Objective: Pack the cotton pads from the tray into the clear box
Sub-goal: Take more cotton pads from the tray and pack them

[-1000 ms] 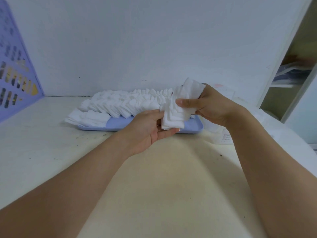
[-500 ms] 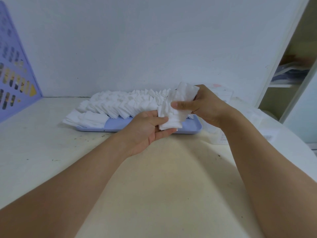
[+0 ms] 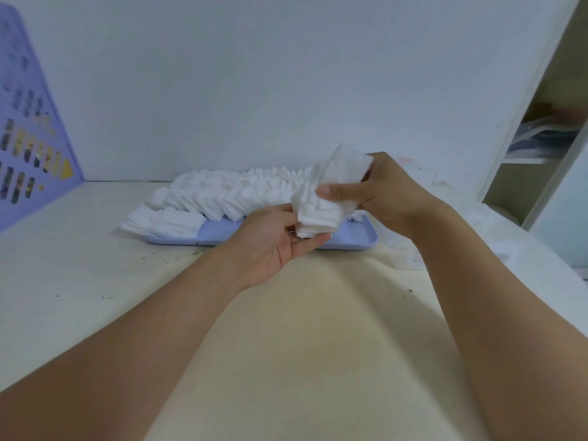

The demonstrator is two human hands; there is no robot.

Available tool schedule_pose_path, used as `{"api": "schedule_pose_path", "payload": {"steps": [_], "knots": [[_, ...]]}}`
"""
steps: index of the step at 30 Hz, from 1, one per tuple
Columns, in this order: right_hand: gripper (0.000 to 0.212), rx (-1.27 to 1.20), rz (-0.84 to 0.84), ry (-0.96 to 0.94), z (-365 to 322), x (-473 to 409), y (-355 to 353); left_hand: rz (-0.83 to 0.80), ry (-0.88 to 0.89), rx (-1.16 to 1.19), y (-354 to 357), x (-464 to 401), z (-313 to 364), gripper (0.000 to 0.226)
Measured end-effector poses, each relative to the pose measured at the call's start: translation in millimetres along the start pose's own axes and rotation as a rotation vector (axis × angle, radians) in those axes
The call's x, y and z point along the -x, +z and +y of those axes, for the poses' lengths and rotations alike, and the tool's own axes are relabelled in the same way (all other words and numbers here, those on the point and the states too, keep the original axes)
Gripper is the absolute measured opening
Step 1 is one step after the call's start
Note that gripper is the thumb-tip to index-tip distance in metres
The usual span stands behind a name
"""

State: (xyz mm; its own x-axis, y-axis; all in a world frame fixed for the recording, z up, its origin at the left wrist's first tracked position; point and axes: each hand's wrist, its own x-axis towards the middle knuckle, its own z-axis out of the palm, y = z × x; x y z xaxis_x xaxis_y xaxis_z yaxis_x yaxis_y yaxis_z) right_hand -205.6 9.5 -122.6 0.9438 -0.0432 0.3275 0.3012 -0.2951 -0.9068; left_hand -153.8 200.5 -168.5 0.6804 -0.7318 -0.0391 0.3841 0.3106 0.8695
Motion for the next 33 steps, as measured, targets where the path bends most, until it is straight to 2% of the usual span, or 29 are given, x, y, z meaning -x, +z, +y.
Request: {"api": "schedule_pose_path", "payload": {"steps": [7,14,22,25,28,30,33], "knots": [[0.030,0.115,0.058,0.020,2,0,7,0.052,-0.009,0.052,3,1,1,0.031],[0.028,0.128,0.106,-0.004,6,-2,7,0.058,0.012,-0.041,4,2,-3,0.030],[0.025,0.073,0.156,-0.056,8,-5,3,0.045,-0.027,0.016,2,2,-1,0.025],[0.024,-0.067,0.211,-0.068,3,-4,-8,0.074,-0.029,0.002,2,3,-1,0.023],[0.029,-0.151,0.064,-0.025,-3,-1,-12,0.076,-0.020,-0.014,3,3,-1,0.027],[0.027,-0.041,-0.028,-0.007,-2,0,-5,0.060,-0.010,-0.029,4,3,0,0.030],[0.033,0.117,-0.046,0.014,2,1,2,0.052,-0.004,-0.020,4,3,0,0.033]]}}
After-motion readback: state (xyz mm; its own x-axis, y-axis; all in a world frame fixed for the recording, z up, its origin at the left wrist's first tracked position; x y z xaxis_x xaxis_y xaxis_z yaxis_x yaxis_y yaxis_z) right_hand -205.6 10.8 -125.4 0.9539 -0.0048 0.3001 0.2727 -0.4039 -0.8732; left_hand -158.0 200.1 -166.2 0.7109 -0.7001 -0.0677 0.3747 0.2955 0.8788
